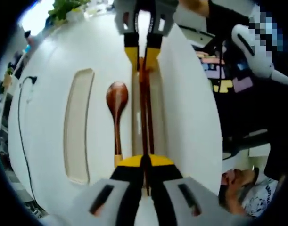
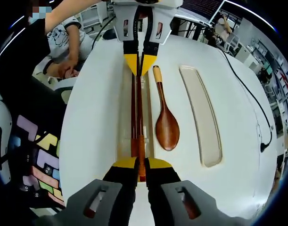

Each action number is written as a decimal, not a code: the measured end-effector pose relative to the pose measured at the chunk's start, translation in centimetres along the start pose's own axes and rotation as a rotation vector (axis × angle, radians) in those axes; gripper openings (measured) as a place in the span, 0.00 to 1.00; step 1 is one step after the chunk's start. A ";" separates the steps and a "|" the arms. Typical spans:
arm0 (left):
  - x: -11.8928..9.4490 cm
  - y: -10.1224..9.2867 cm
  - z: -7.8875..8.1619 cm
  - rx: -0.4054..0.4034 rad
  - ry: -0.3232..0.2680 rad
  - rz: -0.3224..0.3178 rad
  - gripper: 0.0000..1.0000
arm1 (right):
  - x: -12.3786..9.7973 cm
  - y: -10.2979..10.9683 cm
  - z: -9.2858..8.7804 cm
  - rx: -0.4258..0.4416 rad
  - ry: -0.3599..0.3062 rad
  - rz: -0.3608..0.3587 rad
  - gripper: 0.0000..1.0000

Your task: Arrange the utensils inside the cutlery case until each visible utensil rests in its matching compartment.

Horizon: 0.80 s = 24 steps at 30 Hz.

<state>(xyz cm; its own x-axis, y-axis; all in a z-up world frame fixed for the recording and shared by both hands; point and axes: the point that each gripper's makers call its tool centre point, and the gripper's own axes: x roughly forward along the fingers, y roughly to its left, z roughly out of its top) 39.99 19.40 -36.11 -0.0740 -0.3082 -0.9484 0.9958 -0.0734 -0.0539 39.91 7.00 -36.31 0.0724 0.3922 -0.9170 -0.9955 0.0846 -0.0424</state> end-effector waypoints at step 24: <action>0.5 0.4 -0.2 0.023 -0.037 0.019 0.03 | 0.7 0.2 0.2 -0.022 -0.010 0.011 0.05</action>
<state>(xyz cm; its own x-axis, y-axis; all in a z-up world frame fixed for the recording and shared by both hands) 40.32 19.37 -36.68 -0.0572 -0.3450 -0.9369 0.9956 -0.0889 -0.0281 39.77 7.49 -36.91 0.0620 0.4024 -0.9134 -0.9973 0.0601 -0.0412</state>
